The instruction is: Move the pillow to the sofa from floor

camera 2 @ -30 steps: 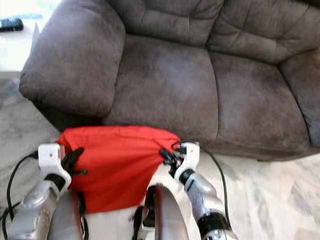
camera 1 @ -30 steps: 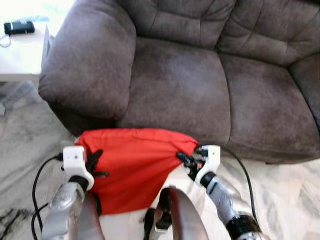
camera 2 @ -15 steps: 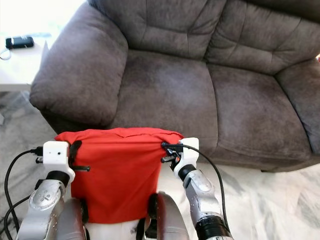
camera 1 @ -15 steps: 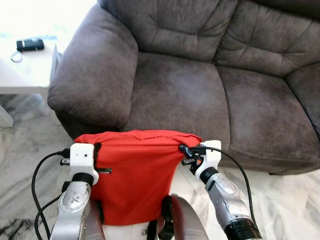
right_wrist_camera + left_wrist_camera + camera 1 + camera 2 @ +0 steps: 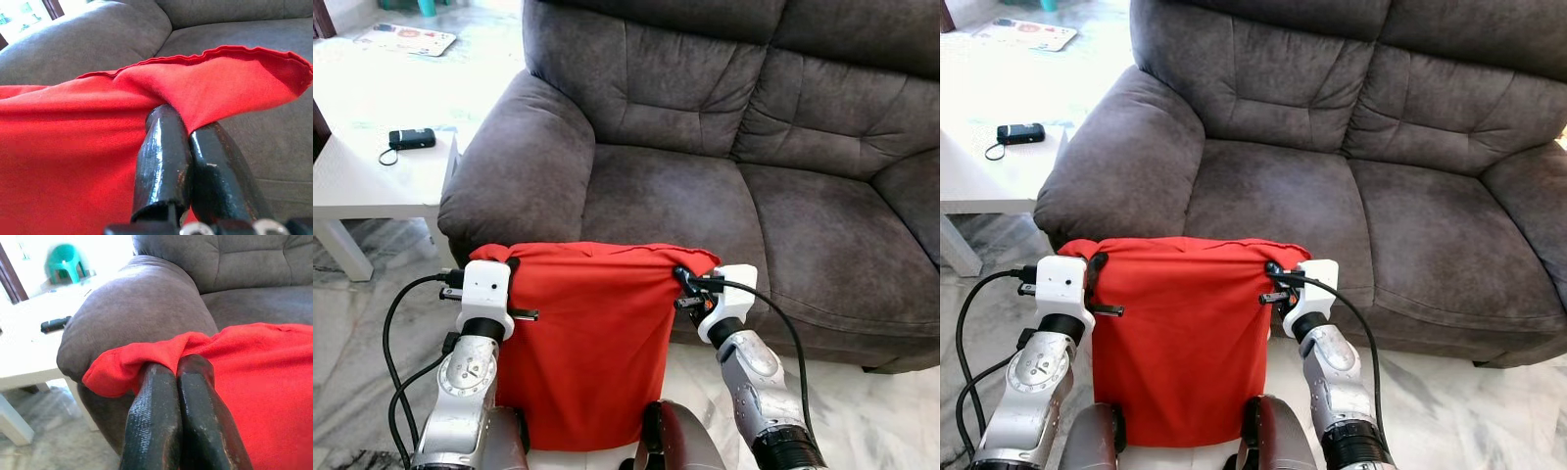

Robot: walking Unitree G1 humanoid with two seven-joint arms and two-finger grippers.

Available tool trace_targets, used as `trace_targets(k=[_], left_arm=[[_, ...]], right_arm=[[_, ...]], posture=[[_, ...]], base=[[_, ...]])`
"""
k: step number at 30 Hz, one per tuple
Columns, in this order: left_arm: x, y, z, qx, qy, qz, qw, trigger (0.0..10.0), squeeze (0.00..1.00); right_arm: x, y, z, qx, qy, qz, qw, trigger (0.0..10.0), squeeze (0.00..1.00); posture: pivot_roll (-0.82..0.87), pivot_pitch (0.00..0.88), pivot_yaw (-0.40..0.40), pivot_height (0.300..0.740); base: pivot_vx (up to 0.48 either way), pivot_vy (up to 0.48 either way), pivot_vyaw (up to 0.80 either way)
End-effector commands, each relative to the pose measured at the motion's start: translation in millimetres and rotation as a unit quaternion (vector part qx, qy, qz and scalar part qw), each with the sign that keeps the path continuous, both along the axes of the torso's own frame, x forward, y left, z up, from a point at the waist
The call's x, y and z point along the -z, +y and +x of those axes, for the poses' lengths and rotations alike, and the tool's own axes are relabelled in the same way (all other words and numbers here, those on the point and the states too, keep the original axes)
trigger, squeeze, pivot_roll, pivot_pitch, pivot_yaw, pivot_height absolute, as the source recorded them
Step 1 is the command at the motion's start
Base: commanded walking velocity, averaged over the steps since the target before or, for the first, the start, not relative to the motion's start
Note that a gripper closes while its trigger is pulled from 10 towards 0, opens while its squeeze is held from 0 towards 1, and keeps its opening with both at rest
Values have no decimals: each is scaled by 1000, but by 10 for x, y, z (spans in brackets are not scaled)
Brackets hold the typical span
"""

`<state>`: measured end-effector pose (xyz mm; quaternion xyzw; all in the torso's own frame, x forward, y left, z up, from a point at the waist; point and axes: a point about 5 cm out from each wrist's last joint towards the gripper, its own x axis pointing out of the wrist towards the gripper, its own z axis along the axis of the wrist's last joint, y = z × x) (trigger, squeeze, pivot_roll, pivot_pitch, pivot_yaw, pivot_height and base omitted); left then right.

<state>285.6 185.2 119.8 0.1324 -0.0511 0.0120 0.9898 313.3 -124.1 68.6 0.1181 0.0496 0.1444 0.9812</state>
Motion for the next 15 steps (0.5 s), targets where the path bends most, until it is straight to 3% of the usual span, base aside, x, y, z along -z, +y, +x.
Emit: trace_targets(k=[1,15], left_arm=[[-210,99,42,-32,-58,5,998,10000,0],[-224,106,106,-28,-63,3,998,10000,0]], right_arm=[[-198,-278,61,71,-52,-5,996,10000,0],[-250,-211,90,70,-63,-1,996,10000,0]], posture=[[127,0,-165,612],[135,0,-157,612]], base=[[0,0,0],[0,0,0]])
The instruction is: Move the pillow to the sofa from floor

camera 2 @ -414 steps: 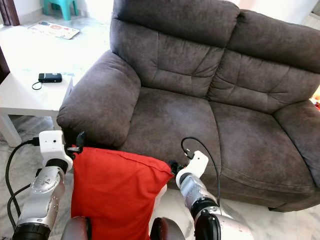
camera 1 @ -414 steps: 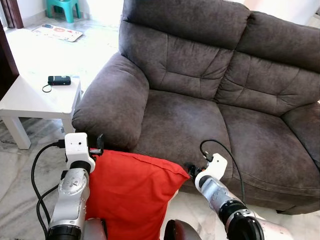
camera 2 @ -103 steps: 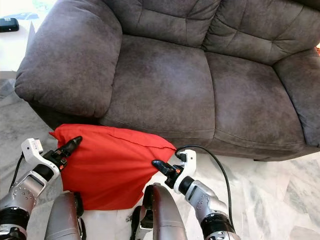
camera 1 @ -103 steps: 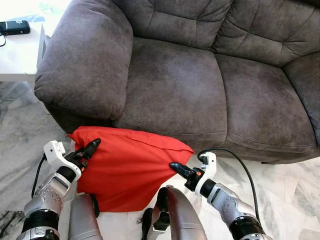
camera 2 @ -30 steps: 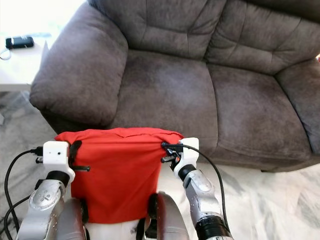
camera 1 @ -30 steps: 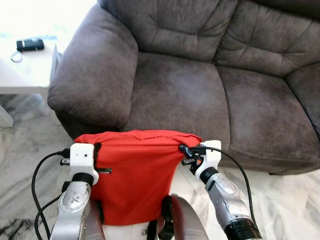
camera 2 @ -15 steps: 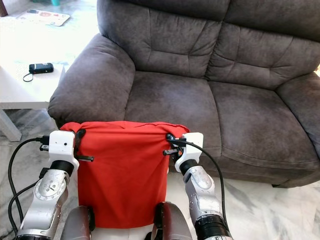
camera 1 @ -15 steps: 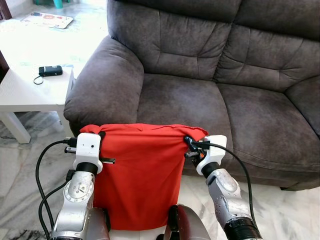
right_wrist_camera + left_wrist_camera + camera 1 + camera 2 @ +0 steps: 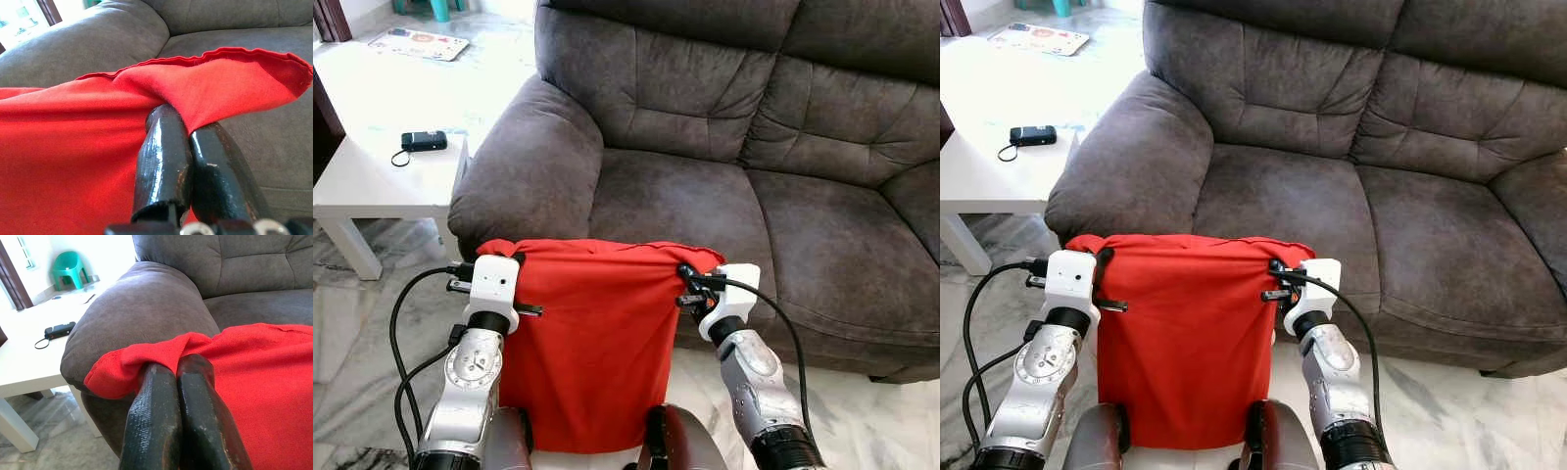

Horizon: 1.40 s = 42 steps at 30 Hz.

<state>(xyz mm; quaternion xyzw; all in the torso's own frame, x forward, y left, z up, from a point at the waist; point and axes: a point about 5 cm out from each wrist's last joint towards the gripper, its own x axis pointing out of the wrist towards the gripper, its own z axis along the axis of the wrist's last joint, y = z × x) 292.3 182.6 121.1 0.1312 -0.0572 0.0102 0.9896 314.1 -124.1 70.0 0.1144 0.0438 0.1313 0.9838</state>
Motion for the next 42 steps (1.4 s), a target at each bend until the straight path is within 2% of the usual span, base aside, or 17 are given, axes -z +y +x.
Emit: trace_targets(k=[1,20,42], left_arm=[[-211,131,40,-31,-56,4,998,10000,0],[-255,136,81,-24,-67,5,997,10000,0],[-252,116,101,-15,-67,9,998,10000,0]], right_arm=[[-231,-203,82,56,-58,5,997,10000,0],[-247,-146,110,56,-62,11,996,10000,0],[-259,-125,122,58,-69,15,996,10000,0]], posture=[[136,0,-156,612],[148,0,-147,612],[148,0,-139,740]], base=[[0,0,0],[0,0,0],[0,0,0]])
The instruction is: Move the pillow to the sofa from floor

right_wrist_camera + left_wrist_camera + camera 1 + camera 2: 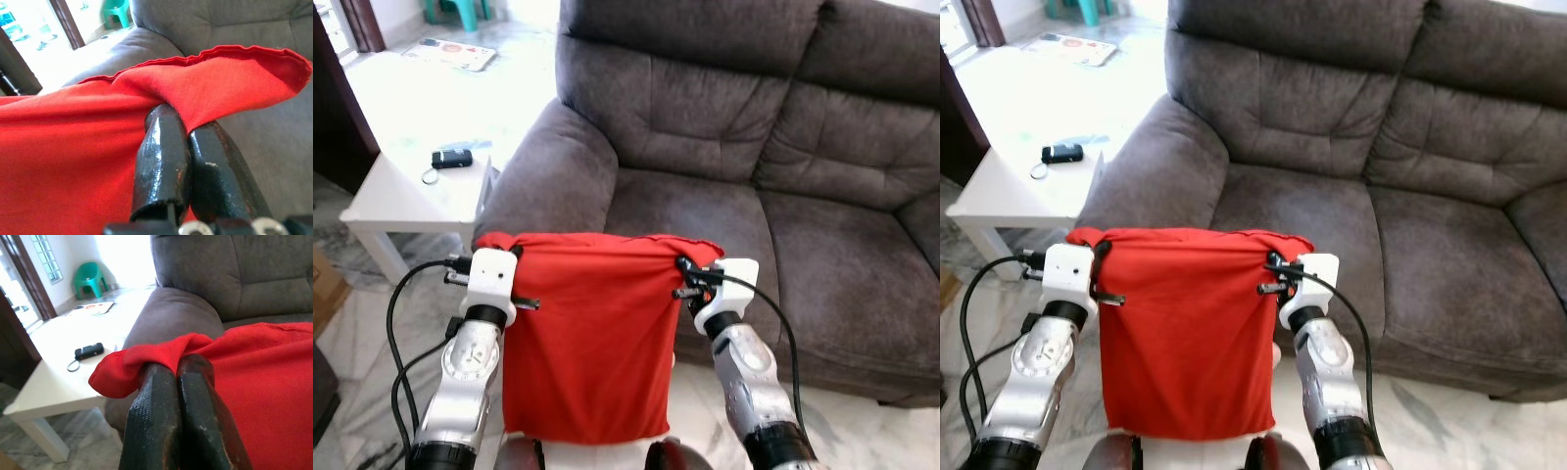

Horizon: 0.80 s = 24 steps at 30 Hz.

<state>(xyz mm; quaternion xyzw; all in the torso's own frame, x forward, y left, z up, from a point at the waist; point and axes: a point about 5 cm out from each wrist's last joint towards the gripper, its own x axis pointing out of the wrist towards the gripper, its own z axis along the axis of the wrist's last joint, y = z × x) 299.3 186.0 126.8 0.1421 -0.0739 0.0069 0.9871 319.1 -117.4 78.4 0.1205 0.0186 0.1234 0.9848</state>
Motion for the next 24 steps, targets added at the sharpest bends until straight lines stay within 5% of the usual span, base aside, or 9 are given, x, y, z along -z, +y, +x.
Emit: trace_targets(k=[1,24], left_arm=[[-195,82,32,-19,-51,-3,999,10000,0],[-221,26,114,-1,-47,-18,999,10000,0]], right_arm=[[-175,-190,73,47,-45,7,998,10000,0],[-285,-187,164,48,-59,5,997,10000,0]], posture=[[148,0,-139,740],[156,0,-144,740]], base=[[0,0,0],[0,0,0]])
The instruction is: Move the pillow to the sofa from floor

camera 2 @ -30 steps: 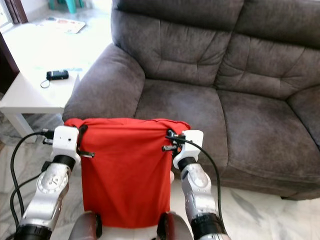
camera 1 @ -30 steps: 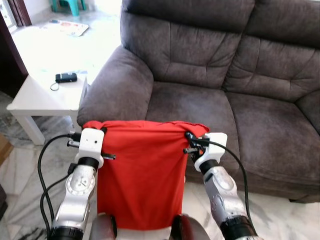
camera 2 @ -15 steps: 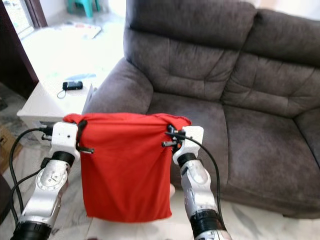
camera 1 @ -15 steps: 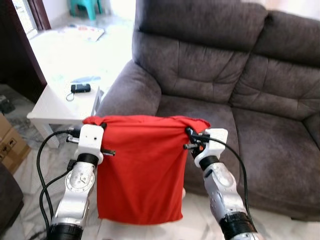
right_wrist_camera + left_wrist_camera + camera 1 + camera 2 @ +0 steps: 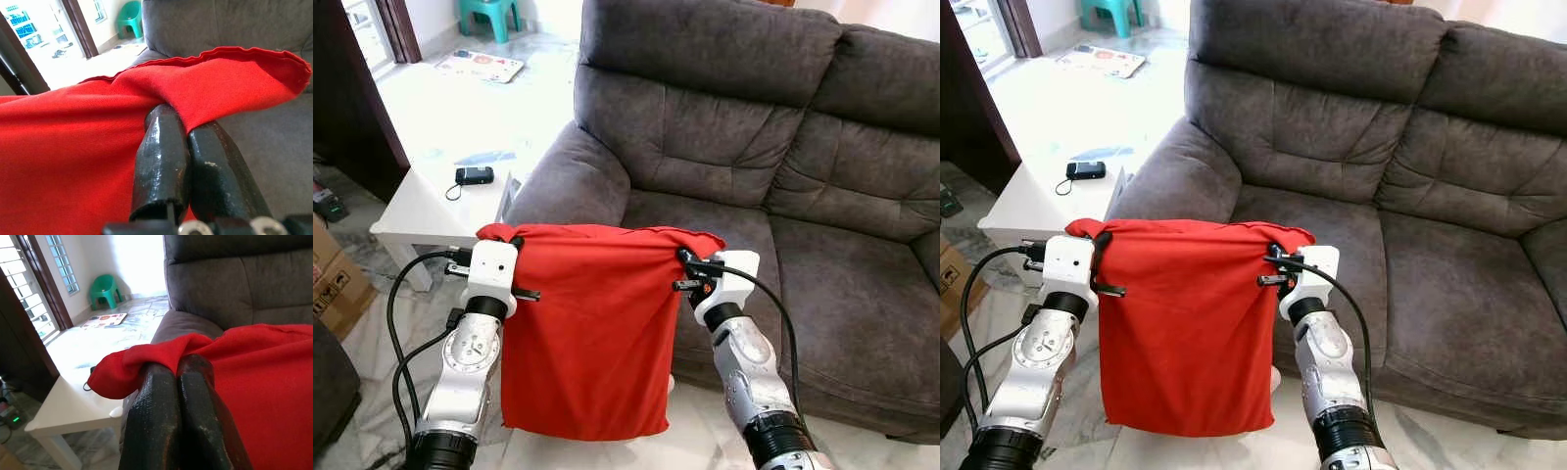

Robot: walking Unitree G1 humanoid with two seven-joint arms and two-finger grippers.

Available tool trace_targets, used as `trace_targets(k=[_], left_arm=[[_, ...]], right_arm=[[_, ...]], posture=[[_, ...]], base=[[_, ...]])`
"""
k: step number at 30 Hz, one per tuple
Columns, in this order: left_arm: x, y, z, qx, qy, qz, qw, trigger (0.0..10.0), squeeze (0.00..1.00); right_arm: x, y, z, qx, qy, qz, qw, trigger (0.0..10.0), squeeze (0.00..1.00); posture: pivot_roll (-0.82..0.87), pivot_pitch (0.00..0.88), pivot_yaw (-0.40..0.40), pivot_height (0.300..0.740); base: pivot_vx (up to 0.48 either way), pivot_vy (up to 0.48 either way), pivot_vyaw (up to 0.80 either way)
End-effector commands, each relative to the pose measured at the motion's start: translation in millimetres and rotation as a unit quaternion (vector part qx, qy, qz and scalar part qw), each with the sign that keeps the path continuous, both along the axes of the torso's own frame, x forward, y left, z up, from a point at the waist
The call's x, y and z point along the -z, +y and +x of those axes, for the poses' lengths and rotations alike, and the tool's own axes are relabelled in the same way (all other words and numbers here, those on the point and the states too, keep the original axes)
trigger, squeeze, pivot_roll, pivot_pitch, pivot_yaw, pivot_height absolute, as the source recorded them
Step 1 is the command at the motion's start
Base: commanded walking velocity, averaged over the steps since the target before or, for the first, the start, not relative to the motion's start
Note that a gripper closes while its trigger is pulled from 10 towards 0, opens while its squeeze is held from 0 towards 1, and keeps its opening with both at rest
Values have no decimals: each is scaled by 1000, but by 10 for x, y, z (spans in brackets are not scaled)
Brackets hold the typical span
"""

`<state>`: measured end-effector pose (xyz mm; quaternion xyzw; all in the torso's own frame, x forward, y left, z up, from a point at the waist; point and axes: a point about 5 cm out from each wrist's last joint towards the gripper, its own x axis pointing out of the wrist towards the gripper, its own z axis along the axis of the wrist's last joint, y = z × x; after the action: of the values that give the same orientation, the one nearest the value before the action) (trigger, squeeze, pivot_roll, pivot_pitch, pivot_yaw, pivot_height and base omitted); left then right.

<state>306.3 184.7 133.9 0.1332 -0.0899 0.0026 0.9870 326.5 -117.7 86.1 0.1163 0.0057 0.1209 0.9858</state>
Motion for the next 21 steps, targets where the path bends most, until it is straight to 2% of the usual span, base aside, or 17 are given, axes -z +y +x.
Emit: trace_targets(k=[1,4,15,21], left_arm=[[-151,40,43,-9,-32,-10,999,10000,0],[-167,43,42,-11,-37,-25,999,10000,0],[-227,30,82,-10,-46,-11,999,10000,0],[-227,21,78,-7,-46,-9,999,10000,0]], right_arm=[[-209,-183,91,44,-46,8,998,10000,0],[-247,-168,106,46,-55,20,997,10000,0],[-293,-113,137,40,-62,19,997,10000,0],[-298,-113,141,40,-63,18,997,10000,0]], posture=[[156,0,-144,740],[160,0,-144,740],[167,0,-145,740],[167,0,-145,740]], base=[[0,0,0],[0,0,0],[0,0,0],[0,-348,0]])
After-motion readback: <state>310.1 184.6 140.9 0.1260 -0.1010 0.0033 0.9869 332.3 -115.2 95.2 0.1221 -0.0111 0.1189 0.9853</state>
